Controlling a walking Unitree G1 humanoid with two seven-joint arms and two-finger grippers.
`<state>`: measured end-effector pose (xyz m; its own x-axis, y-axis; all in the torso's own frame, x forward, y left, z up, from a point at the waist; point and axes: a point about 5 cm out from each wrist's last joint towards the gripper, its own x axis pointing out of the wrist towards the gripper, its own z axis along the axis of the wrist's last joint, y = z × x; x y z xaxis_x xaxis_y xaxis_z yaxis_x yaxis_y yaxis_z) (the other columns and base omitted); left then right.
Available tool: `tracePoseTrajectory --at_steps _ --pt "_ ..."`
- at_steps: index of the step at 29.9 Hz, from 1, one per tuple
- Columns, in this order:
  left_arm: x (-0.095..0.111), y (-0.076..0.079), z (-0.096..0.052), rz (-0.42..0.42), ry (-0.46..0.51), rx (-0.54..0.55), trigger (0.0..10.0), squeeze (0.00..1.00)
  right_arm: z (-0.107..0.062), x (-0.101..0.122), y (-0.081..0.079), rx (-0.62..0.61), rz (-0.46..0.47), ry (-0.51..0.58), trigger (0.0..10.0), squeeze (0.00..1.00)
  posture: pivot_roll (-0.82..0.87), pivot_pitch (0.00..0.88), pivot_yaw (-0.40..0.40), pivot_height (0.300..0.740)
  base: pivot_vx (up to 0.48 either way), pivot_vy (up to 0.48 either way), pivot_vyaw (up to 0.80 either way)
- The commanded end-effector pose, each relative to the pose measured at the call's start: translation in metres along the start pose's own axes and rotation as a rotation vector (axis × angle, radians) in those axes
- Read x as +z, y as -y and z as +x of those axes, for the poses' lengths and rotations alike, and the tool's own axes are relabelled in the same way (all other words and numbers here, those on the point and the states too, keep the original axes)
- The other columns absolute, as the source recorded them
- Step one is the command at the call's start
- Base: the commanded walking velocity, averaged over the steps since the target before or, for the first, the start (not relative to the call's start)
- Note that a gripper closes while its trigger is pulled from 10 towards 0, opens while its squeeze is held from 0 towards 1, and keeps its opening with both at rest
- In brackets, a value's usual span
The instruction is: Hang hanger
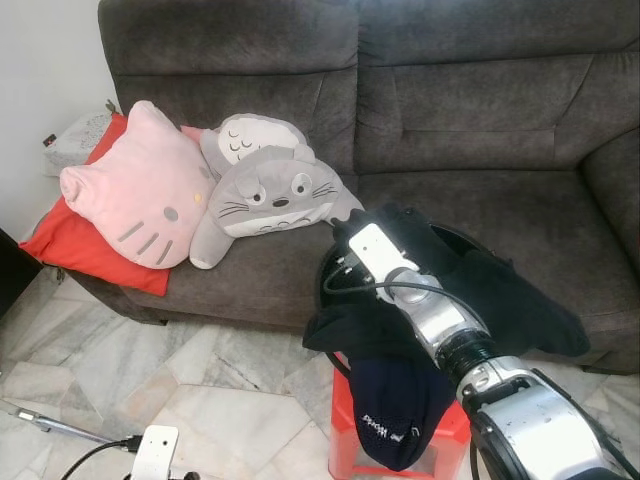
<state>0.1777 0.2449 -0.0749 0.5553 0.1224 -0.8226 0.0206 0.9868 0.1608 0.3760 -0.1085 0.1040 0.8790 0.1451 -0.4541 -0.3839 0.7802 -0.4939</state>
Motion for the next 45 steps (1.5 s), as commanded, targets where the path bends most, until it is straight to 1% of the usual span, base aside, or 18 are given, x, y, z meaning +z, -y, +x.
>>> tracePoseTrajectory --at_steps 1,17,34,38,39,41,42,43,44,45 --pt "-0.006 -0.005 -0.001 0.011 -0.022 0.01 10.0 0.0 -0.001 0.003 -0.005 0.006 -0.008 0.01 0.0 0.0 -0.27 0.029 0.144 0.74 0.0 0.0 0.0" --pt "-0.005 -0.007 -0.002 0.008 -0.02 0.016 10.0 0.0 -0.001 -0.001 -0.009 0.014 0.009 0.0 0.0 0.0 -0.26 0.06 0.15 0.74 0.0 0.0 0.0" --pt "-0.003 -0.008 -0.001 0.015 -0.019 0.017 10.0 0.0 -0.002 -0.001 -0.005 -0.003 0.022 0.002 0.0 0.0 -0.26 0.072 0.156 0.74 0.0 0.0 0.0" --pt "-0.003 -0.008 -0.001 0.016 -0.019 0.017 10.0 0.0 -0.003 0.001 -0.001 -0.027 0.025 0.02 0.0 0.0 -0.26 0.074 0.157 0.74 0.0 0.0 0.0" --pt "-0.003 -0.008 -0.001 0.016 -0.019 0.018 10.0 0.0 -0.004 0.005 0.003 -0.044 0.027 0.045 0.0 0.0 -0.26 0.074 0.157 0.74 0.0 0.0 0.0" --pt "-0.003 -0.008 -0.001 0.016 -0.019 0.018 10.0 0.0 -0.004 0.005 0.003 -0.044 0.027 0.045 0.0 0.0 -0.26 0.074 0.157 0.74 0.0 0.0 0.0" --pt "-0.003 -0.008 -0.001 0.017 -0.019 0.018 10.0 0.0 -0.007 0.01 0.007 -0.061 0.04 0.077 0.0 0.0 -0.27 0.076 0.159 0.74 0.0 0.0 0.0" --pt "-0.003 -0.008 -0.001 0.017 -0.019 0.018 10.0 0.0 -0.007 0.01 0.007 -0.061 0.04 0.077 0.0 0.0 -0.27 0.076 0.159 0.74 0.0 0.0 0.0" --pt "-0.003 -0.007 -0.001 0.017 -0.019 0.017 10.0 0.0 -0.011 0.015 0.013 -0.079 0.077 0.117 0.0 0.0 -0.27 0.075 0.157 0.74 0.0 0.0 0.0" --pt "-0.003 -0.007 -0.001 0.017 -0.019 0.016 10.0 0.0 -0.015 0.018 0.017 -0.092 0.09 0.141 0.0 0.0 -0.27 0.075 0.157 0.74 0.0 0.0 0.0"
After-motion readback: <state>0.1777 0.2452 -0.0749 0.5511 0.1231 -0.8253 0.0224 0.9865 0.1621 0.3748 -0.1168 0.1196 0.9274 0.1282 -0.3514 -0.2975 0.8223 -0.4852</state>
